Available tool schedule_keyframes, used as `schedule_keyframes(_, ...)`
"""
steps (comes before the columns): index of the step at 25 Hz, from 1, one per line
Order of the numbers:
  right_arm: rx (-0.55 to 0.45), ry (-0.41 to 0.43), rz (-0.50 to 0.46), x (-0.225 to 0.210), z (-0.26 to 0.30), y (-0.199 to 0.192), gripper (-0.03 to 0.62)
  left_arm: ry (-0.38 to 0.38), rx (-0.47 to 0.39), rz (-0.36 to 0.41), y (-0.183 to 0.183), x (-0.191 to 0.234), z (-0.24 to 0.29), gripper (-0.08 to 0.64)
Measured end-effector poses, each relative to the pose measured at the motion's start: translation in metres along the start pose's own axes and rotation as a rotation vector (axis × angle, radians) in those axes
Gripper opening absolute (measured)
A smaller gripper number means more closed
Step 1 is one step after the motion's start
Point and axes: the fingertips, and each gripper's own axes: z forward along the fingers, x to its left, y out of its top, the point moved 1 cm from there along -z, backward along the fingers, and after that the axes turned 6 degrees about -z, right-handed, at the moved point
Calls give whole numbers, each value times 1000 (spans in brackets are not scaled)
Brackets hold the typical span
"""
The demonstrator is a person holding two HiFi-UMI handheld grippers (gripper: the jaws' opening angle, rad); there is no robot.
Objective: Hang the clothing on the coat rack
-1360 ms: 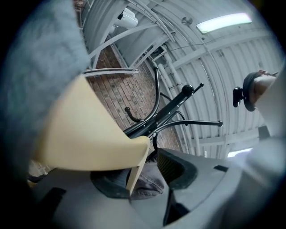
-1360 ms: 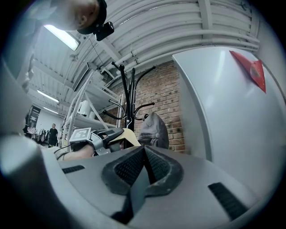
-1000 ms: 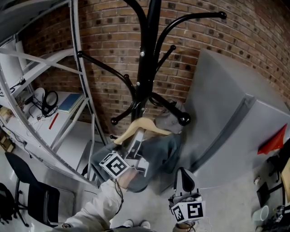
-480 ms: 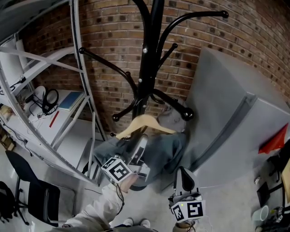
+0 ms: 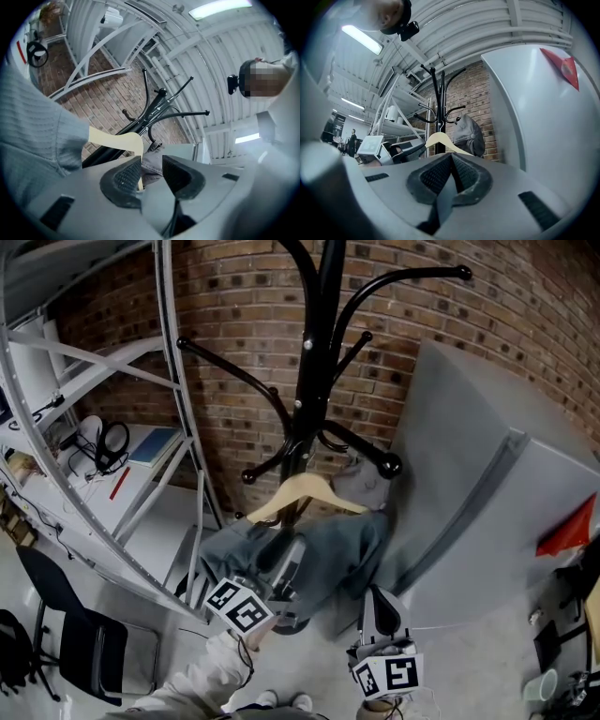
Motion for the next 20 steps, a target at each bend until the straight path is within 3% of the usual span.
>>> schedule_keyframes(7, 10, 24, -4, 13, -12, -6, 21, 10, 50, 237, 6, -25, -53, 107)
schedule_keyframes(13, 35, 43, -15, 30, -25, -17, 21, 100, 82, 450, 12, -28, -99, 70)
schedule_keyframes(20, 73, 60, -24, 48, -40, -34, 21, 166, 138, 532, 6, -17, -154, 52)
